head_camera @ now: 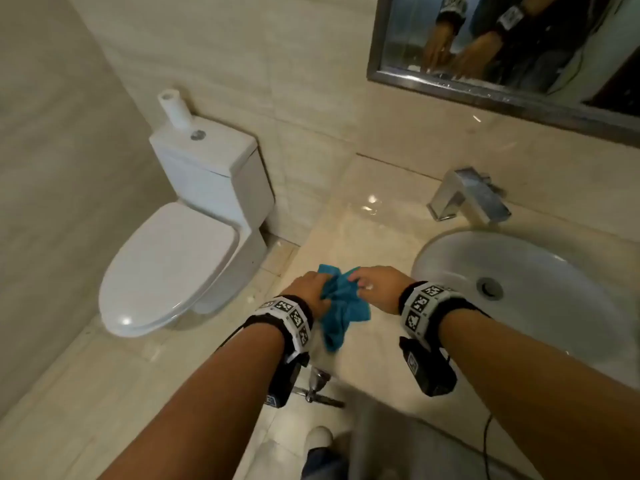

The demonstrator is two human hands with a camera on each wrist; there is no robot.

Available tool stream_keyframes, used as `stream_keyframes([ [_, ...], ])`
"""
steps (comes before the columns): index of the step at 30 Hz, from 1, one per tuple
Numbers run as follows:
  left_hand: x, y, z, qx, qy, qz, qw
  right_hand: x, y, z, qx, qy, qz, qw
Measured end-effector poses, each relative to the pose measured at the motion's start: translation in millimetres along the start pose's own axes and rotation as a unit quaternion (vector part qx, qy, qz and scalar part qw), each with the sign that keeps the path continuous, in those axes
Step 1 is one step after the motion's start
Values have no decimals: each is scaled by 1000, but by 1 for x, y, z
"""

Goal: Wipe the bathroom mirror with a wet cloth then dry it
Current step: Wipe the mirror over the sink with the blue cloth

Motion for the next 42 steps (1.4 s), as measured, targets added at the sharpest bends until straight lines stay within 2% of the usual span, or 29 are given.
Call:
stream_keyframes([
  [2,-6,-12,-3,-8,12,0,1000,-4,-14,-5,22,-7,9,1000],
  [6,-24,-24,-4,-23,20,-12,999,-24,-34,4,17,2,-1,1000],
  [9,-25,-28,-5,-29,29,24,999,-35,-42,11,23,40,-3,999],
  [15,-12,-22,-2,-23,18,34,999,-22,-30,23,4,60,29,998],
  [20,36,0,22,-22,33,73,997,30,4,14,16,49,61,997],
  [23,71,15,45,-47,56,81,994,70,32,9,12,19,100,995],
  [26,113,30,75,-77,59,117,988,114,64,0,19,-12,155,988],
  [31,178,59,146,-158,52,185,969,180,114,-13,43,-40,242,968],
  [35,214,78,205,-236,47,207,948,211,145,-12,36,-152,265,952],
  [39,245,90,249,-305,54,230,922,241,170,-7,0,-118,335,935],
  [42,251,88,269,-333,44,205,919,267,193,4,-32,-98,396,913],
])
Point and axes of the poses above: each hand's wrist, its own y-axis away from the middle knuckle, its own x-axis out of the back of the hand, z = x × y, the point moved 9 cm from there along -y, towards the middle knuckle, and after that the axes turned 1 degree about -z, right-handed, at the moved point
